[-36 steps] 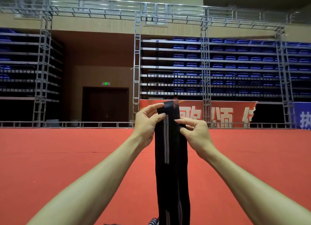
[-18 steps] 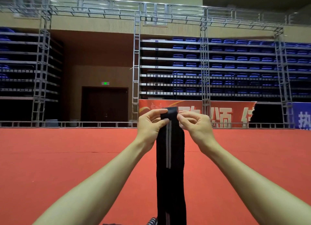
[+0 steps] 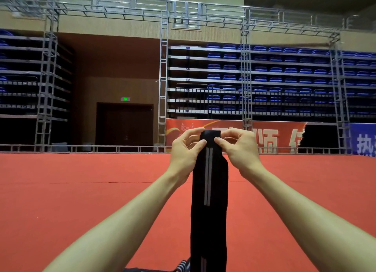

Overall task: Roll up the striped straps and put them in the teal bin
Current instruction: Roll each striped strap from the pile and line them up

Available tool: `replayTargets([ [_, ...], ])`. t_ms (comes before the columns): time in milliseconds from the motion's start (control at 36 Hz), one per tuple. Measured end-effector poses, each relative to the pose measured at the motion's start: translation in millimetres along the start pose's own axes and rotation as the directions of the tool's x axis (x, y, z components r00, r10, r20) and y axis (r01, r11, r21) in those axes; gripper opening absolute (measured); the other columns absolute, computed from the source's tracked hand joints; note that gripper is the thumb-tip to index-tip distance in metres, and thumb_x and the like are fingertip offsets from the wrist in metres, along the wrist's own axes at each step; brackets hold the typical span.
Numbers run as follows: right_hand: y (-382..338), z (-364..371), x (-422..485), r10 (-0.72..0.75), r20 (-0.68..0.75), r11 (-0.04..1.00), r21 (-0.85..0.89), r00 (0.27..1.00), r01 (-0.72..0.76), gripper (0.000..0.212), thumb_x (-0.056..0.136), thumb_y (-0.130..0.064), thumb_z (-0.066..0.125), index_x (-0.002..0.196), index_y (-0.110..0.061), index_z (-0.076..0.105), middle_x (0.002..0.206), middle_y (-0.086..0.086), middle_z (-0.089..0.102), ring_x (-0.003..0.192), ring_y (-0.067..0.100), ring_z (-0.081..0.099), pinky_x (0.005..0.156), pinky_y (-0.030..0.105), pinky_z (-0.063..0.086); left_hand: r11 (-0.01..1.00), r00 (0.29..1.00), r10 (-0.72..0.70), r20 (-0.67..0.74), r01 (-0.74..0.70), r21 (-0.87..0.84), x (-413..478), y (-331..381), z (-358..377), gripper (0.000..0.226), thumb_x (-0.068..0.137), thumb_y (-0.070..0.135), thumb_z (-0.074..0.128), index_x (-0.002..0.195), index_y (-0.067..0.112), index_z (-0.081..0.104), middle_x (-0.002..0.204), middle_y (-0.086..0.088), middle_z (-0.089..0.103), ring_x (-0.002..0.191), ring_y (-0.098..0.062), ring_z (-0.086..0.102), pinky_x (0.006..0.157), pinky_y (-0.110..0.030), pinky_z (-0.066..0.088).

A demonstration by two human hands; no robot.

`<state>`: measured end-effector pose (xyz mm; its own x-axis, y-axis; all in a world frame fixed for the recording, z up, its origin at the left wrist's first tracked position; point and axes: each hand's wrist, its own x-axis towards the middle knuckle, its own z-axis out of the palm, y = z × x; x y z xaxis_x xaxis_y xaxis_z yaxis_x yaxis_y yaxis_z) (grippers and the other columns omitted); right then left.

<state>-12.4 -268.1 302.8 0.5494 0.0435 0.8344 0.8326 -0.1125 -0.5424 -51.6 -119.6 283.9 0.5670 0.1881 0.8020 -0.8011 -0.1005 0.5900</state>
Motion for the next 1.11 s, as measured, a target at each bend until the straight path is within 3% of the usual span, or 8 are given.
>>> replayTargets([
  [139,2.6,0.5,0.6,0.007,0.013,1.0,0.025,1.0,-0.008,0.003,0.083,-0.007,0.077,0.084,-0.008,0.074,0.082,0.007,0.074,0.079,0.024,0.073,0.077,0.051,0.06,1.0,0.999,-0.001,-0.041,0.0,-0.003,3.4,0.2,0.7,0.027,0.091,-0.002,0.065,0.104,0.022,0.069,0.106,-0.004,0.074,0.103,-0.019,0.069,0.09,-0.035,0.055],
  [361,-1.6,-0.7,-3.1,0.011,0.022,0.998,0.058,1.0,-0.013,0.015,0.081,-0.004,0.078,0.076,-0.016,0.071,0.08,0.01,0.074,0.078,0.029,0.073,0.075,0.054,0.059,0.999,0.994,-0.04,-0.103,0.037,-0.027,8.2,0.0,1.6,0.03,0.087,0.002,0.069,0.1,0.028,0.072,0.106,-0.012,0.071,0.106,-0.031,0.067,0.09,-0.049,0.057],
  [528,-5.3,-2.9,-6.9,0.018,0.023,0.997,0.079,1.0,-0.02,0.024,0.078,-0.002,0.08,0.078,-0.022,0.067,0.08,0.009,0.075,0.077,0.027,0.074,0.075,0.054,0.06,0.991,0.992,-0.099,-0.083,0.092,-0.095,5.7,4.2,5.7,0.024,0.089,-0.001,0.068,0.098,0.021,0.071,0.1,-0.01,0.07,0.094,-0.022,0.068,0.081,-0.036,0.056],
  [639,-6.9,-4.3,-9.0,0.007,0.028,0.995,0.095,1.0,-0.01,0.028,0.08,0.0,0.078,0.087,-0.02,0.06,0.079,0.011,0.074,0.075,0.026,0.074,0.072,0.055,0.06,0.988,0.991,-0.121,-0.062,0.114,-0.105,4.3,5.9,5.4,0.026,0.089,-0.004,0.067,0.1,0.018,0.07,0.1,-0.009,0.072,0.097,-0.021,0.069,0.081,-0.033,0.057],
  [750,-6.1,-1.8,-9.9,-0.009,0.018,0.997,0.08,1.0,0.007,0.028,0.084,-0.003,0.074,0.085,-0.023,0.055,0.076,0.008,0.074,0.074,0.025,0.074,0.073,0.055,0.059,0.99,0.993,-0.107,-0.046,0.103,-0.094,4.2,7.5,5.2,0.03,0.087,-0.01,0.066,0.097,0.018,0.071,0.095,-0.012,0.073,0.09,-0.022,0.071,0.075,-0.031,0.058],
  [889,-6.0,0.6,-8.8,-0.041,0.021,0.998,0.05,0.999,0.04,0.033,0.086,-0.003,0.072,0.078,-0.031,0.055,0.08,0.01,0.071,0.077,0.026,0.073,0.074,0.054,0.059,0.993,0.994,-0.099,-0.048,0.096,-0.068,5.6,6.2,4.7,0.035,0.085,-0.013,0.065,0.096,0.019,0.072,0.097,-0.01,0.072,0.095,-0.021,0.068,0.08,-0.032,0.057],
  [972,-6.3,1.1,-8.8,-0.052,0.0,0.997,0.049,0.999,0.052,0.032,0.086,-0.001,0.072,0.078,-0.027,0.055,0.078,0.009,0.069,0.076,0.028,0.071,0.074,0.052,0.059,0.991,0.992,-0.113,-0.048,0.109,-0.083,6.1,7.2,5.0,0.026,0.087,-0.007,0.067,0.096,0.017,0.072,0.093,-0.006,0.072,0.092,-0.019,0.068,0.083,-0.032,0.056],
  [1111,-4.7,2.8,-9.8,-0.061,-0.011,0.997,0.04,0.998,0.061,0.036,0.085,0.0,0.072,0.076,-0.03,0.054,0.075,0.008,0.07,0.072,0.027,0.071,0.071,0.05,0.06,0.988,0.987,-0.138,-0.083,0.133,-0.073,8.4,9.1,3.8,0.015,0.089,-0.002,0.068,0.091,0.013,0.071,0.09,-0.009,0.073,0.082,-0.016,0.069,0.074,-0.027,0.055],
])
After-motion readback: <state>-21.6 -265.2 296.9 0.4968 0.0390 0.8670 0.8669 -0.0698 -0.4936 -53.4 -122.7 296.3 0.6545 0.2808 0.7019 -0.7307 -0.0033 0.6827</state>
